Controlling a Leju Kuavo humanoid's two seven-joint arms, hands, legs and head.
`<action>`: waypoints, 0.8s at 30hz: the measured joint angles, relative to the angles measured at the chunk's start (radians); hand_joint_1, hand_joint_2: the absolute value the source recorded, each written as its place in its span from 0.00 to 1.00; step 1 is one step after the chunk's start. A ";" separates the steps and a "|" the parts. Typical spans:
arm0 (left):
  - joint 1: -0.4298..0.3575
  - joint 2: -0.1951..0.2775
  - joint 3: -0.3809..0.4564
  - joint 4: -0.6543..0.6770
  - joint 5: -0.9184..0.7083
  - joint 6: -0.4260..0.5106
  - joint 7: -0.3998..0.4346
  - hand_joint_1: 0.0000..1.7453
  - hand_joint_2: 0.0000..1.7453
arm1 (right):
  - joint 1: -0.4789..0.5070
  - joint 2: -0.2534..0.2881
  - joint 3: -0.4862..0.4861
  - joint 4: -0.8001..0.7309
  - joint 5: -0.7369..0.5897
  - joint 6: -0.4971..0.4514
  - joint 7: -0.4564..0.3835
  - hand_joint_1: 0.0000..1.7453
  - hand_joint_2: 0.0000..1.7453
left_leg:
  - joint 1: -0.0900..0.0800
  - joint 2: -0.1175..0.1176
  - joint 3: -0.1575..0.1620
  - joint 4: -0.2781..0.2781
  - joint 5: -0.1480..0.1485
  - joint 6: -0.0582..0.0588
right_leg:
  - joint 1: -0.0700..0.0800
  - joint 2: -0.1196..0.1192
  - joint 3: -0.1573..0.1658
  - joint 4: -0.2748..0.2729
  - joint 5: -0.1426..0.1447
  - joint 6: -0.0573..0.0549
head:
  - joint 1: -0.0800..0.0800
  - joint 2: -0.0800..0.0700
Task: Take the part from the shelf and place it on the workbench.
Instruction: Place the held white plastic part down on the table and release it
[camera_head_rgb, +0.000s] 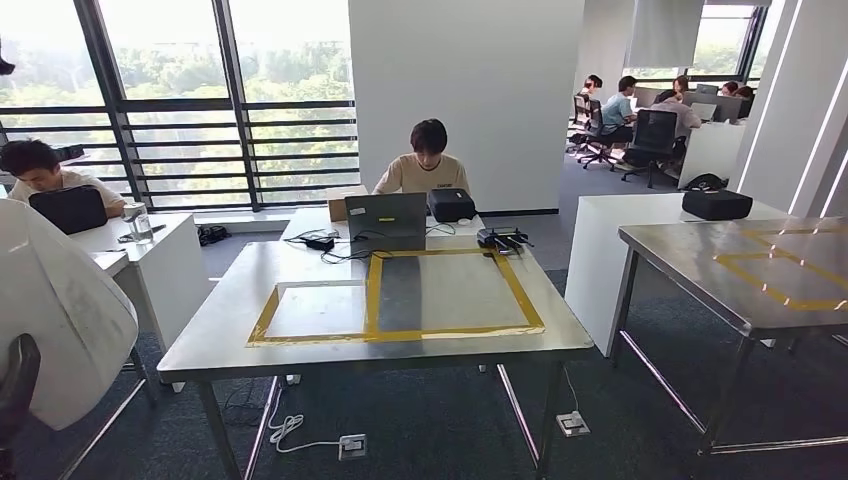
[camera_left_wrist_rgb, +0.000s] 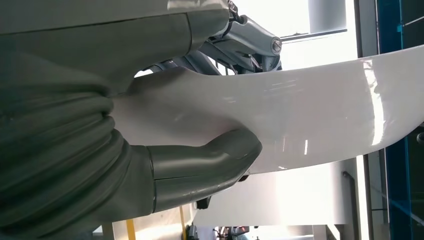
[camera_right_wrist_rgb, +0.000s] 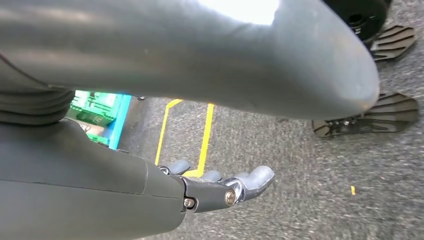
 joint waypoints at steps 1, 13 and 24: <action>0.000 0.001 0.000 -0.001 0.000 0.000 0.000 1.00 1.00 | 0.000 0.000 0.000 0.000 0.000 0.000 0.001 0.00 0.00 | -0.001 -0.001 0.000 0.000 -0.002 -0.007 | 0.003 0.001 0.003 -0.007 -0.007 -0.007 | 0.000 0.000; 0.009 0.003 -0.003 -0.010 0.000 0.000 -0.003 1.00 1.00 | 0.002 0.002 -0.003 0.000 -0.001 0.000 0.003 0.00 0.00 | -0.004 0.006 -0.131 0.125 0.064 -0.011 | 0.008 0.001 0.114 -0.020 -0.083 -0.047 | -0.008 0.000; 0.012 0.000 -0.004 -0.023 0.000 0.000 -0.003 1.00 1.00 | -0.002 0.005 -0.006 0.000 -0.001 -0.003 0.007 0.00 0.00 | -0.016 0.001 0.019 -0.024 0.004 0.041 | 0.009 0.001 -0.068 0.253 -0.152 -0.002 | -0.003 0.000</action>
